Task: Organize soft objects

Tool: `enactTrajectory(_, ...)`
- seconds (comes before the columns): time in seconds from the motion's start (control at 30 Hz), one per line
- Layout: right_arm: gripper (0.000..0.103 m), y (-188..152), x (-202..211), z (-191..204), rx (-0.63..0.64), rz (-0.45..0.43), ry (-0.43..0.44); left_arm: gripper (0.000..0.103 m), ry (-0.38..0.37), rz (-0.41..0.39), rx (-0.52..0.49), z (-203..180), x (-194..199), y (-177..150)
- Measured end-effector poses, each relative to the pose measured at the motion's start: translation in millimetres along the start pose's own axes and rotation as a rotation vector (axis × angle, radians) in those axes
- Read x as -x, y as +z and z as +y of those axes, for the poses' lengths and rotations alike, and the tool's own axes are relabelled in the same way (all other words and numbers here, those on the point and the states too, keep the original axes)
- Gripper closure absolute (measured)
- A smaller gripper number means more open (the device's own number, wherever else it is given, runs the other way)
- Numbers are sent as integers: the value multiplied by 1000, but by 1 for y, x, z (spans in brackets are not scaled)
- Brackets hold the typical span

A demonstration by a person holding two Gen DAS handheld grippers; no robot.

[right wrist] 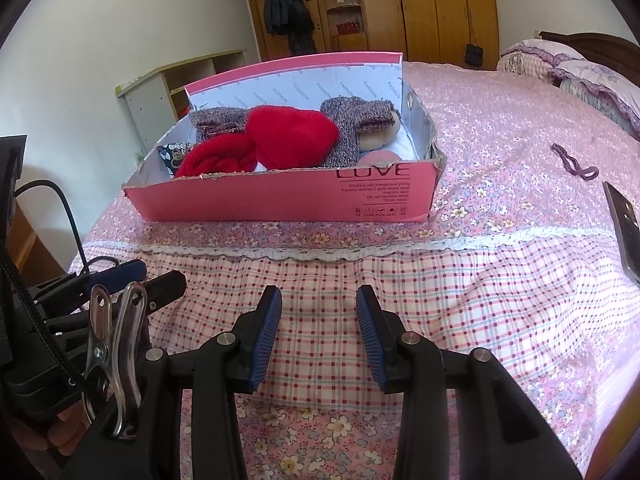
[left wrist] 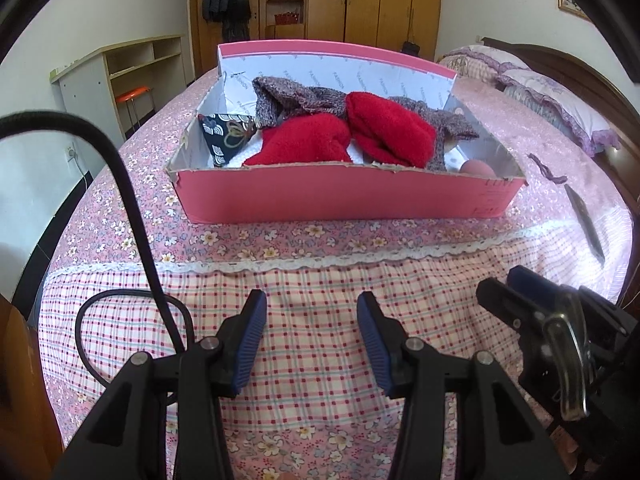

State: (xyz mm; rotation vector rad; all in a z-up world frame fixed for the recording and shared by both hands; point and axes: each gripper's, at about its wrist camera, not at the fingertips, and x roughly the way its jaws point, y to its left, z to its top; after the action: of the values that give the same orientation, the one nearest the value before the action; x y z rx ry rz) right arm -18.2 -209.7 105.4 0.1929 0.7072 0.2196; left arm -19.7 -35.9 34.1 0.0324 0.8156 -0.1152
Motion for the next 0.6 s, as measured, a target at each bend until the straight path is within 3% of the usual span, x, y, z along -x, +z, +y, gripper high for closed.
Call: enactTrajectory(0.6,63,0,-2,0,-4,4,1,54,-1,4,4,0,-3,-1)
